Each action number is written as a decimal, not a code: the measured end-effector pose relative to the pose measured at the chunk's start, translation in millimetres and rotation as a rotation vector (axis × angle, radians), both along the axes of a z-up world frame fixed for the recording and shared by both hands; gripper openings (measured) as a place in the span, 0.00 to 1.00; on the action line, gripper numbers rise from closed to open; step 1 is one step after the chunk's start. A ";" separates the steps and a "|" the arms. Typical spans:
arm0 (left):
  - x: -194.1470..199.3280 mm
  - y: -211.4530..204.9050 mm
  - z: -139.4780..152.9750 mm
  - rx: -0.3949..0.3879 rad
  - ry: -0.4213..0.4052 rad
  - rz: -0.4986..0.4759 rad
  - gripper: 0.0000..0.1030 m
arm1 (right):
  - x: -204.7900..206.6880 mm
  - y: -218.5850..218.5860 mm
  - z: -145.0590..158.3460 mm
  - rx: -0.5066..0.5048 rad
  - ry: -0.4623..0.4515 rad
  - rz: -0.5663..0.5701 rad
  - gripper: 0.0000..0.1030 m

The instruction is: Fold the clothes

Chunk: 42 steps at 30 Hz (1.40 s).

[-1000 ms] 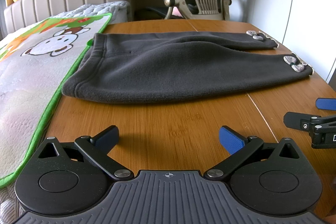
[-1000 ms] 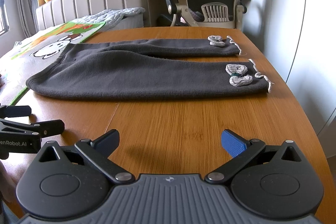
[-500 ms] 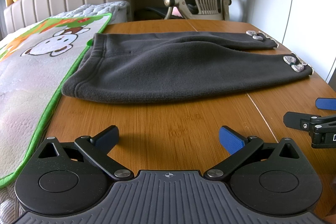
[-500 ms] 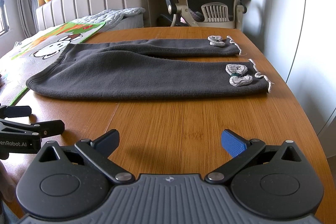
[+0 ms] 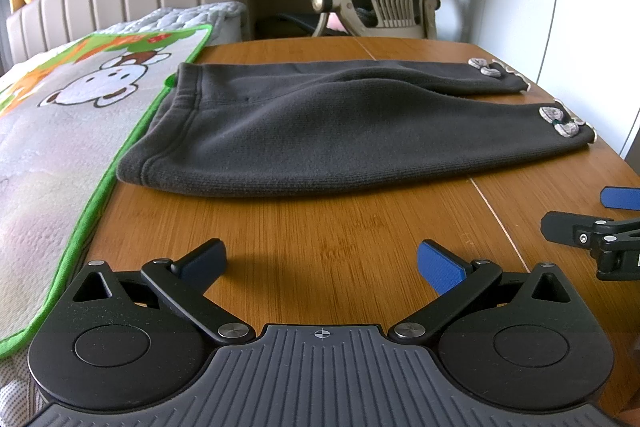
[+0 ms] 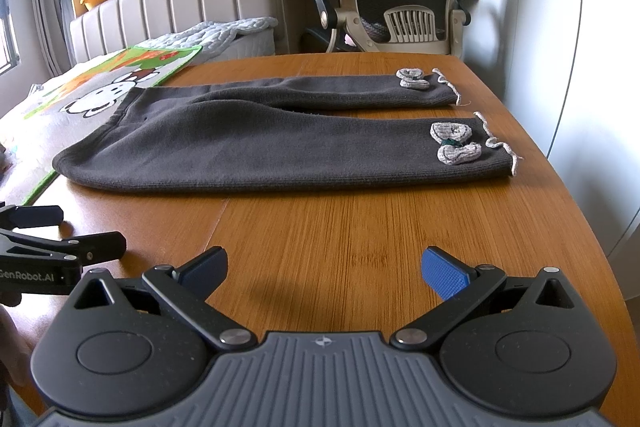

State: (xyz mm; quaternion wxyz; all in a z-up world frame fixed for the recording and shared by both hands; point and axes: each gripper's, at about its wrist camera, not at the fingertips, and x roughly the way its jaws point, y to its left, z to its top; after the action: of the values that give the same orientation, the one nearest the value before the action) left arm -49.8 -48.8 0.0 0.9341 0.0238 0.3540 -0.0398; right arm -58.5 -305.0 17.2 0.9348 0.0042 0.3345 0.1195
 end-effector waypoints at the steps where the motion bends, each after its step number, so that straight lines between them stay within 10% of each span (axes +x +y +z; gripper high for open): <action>1: -0.1 0.2 0.0 0.000 0.000 -0.001 1.00 | -0.1 0.0 0.0 0.001 0.000 0.000 1.00; 27: 0.8 -0.4 0.7 -0.004 0.010 -0.021 1.00 | 2.5 11.3 0.7 -0.067 0.027 0.117 1.00; 42: 6.6 2.7 5.8 -0.032 0.032 -0.056 1.00 | 70.1 -32.9 45.5 0.107 -0.038 0.025 1.00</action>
State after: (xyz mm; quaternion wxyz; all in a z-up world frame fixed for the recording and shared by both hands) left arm -43.3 -46.1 5.8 0.9270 0.0179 0.3677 -0.0719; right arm 11.6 -338.0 62.6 0.9379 0.0476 0.3099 0.1488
